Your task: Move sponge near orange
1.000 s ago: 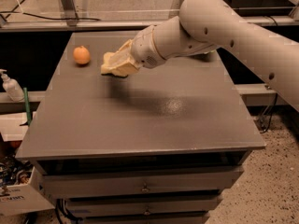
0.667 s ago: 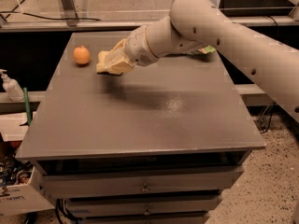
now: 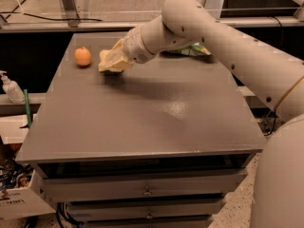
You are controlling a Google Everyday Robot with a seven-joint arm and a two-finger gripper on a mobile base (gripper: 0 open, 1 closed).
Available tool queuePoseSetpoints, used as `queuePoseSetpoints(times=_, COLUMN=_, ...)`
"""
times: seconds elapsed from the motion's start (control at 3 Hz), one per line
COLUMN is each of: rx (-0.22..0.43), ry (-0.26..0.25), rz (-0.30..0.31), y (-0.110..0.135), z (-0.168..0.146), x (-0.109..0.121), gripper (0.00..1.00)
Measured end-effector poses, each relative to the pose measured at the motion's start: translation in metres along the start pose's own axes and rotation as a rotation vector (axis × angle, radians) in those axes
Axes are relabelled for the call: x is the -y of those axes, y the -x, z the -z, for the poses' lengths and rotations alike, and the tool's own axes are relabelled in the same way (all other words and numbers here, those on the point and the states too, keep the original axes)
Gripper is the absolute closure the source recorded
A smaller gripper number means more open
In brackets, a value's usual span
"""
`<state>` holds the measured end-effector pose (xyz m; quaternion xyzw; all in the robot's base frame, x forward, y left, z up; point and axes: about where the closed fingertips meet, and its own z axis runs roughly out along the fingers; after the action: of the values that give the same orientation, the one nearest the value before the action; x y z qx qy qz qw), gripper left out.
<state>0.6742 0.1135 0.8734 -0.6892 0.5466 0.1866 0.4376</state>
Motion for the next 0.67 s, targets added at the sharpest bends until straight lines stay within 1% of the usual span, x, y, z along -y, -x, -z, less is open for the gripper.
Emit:
queuePoseSetpoints(times=0.33, rx=-0.027, ry=0.001, rz=0.029, y=-0.010, z=-0.014, x=0.015, gripper=1.00)
queuePoseSetpoints(times=0.67, rx=-0.035, ry=0.016, rz=0.057, y=-0.019, z=-0.042, x=0.029, gripper=1.00)
